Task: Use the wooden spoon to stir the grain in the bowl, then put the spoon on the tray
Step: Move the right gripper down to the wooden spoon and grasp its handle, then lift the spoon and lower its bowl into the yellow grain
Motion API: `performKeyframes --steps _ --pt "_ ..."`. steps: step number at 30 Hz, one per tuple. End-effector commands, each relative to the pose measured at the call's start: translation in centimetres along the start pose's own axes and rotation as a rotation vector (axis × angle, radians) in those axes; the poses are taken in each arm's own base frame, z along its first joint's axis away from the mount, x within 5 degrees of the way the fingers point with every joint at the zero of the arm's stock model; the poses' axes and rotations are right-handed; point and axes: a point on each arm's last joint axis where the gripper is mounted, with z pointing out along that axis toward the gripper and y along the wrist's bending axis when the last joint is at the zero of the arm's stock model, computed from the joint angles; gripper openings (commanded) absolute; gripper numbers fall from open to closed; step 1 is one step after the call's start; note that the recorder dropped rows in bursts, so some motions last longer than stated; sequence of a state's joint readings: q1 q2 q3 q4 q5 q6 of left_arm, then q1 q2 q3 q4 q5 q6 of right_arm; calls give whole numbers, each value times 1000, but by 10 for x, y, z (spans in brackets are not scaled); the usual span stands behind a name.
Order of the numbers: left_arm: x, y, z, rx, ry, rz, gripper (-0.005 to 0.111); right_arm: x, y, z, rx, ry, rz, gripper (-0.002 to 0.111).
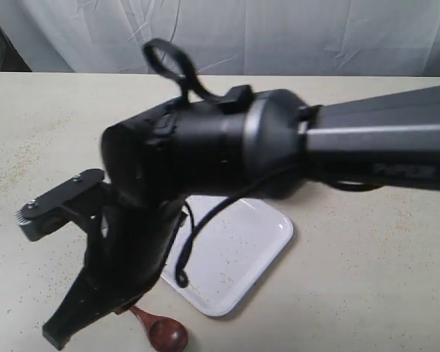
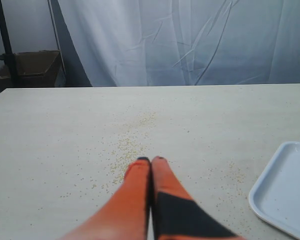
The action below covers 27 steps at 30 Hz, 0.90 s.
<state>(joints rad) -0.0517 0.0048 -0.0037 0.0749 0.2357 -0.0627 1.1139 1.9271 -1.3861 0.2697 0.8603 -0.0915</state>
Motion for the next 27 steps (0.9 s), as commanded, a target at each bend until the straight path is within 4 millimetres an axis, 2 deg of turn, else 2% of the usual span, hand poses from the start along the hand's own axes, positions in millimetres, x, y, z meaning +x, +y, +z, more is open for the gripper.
performKeyframes --steps 1,3,6,8,12,18,20,23,25,27 --pt "1 0 0 0 -6 -6 0 -24 5 17 120 -7 -50 -1" --pt "1 0 0 0 -6 -6 0 -27 3 29 126 13 -48 1" --pt "1 0 0 0 -6 -6 0 -27 -4 46 166 20 -61 31" --pt "1 0 0 0 -6 -6 0 -31 -9 53 197 -18 -44 39" --pt "1 0 0 0 -6 -6 0 -32 -13 72 206 -31 -41 36" --pt "1 0 0 0 -6 -6 0 -30 -16 82 218 -11 -50 35" --pt "1 0 0 0 -6 -6 0 -29 -16 82 216 -7 -48 25" --pt "1 0 0 0 -6 -6 0 -29 -15 77 218 0 -37 -1" --pt "1 0 0 0 -6 -6 0 -29 -16 70 221 -5 12 0" --pt "1 0 0 0 -6 -6 0 -31 -21 55 228 -25 59 0"
